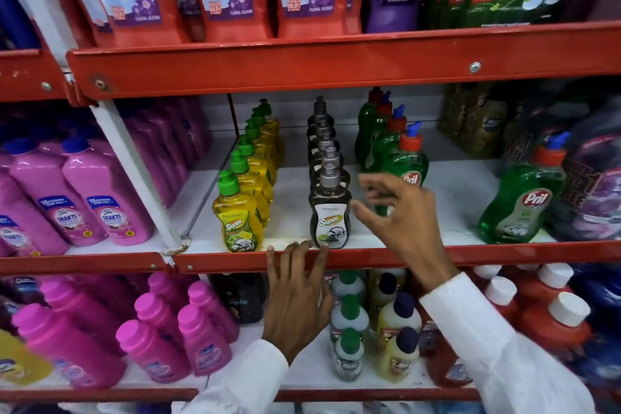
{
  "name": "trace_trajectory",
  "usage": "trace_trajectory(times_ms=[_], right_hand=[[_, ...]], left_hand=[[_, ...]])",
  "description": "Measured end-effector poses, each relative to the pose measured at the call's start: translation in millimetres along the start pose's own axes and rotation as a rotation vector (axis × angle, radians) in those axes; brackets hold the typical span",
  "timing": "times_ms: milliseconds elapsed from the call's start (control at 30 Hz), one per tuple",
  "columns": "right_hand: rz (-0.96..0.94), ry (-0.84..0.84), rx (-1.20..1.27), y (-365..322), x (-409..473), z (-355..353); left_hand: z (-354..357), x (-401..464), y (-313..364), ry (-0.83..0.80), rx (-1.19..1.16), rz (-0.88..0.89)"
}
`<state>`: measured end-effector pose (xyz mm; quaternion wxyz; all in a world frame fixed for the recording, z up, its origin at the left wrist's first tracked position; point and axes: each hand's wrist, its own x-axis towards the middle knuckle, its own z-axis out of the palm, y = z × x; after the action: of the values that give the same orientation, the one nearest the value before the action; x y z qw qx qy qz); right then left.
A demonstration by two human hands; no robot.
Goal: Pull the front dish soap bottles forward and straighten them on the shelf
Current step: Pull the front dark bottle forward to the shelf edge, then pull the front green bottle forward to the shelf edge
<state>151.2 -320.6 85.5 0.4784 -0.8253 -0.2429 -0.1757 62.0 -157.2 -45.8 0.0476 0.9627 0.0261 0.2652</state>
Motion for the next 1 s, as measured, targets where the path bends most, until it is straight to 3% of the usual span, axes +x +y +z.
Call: trace_trajectory(times_ms=[167, 300, 400, 567, 700, 1000], right_hand=[[0.192, 0.523, 0.114, 62.5, -60.5, -12.5], [0.274, 0.721, -0.012, 99.0, -57.5, -34.1], [0.369, 0.733, -0.149, 122.6, -38.6, -53.4], [0.444, 0.691, -0.148, 149.6, -13.7, -68.2], [0.399, 0.671, -0.156, 147.5, -6.9, -74.0], [0.25, 0.446, -0.107, 90.3, -13.5, -25.2]], left_hand=[[11.0, 6.7, 24.4, 0.081, 0.015, 0.025], [19.7, 7.7, 30.6, 0.115, 0.049, 0.001], [20.2, 7.9, 29.4, 0.122, 0.053, -0.004], [20.1, 9.0, 30.5, 0.171, 0.045, -0.018], [23.5, 8.4, 33.3, 0.198, 0.037, -0.037], [27.8, 9.2, 32.4, 0.199, 0.051, -0.075]])
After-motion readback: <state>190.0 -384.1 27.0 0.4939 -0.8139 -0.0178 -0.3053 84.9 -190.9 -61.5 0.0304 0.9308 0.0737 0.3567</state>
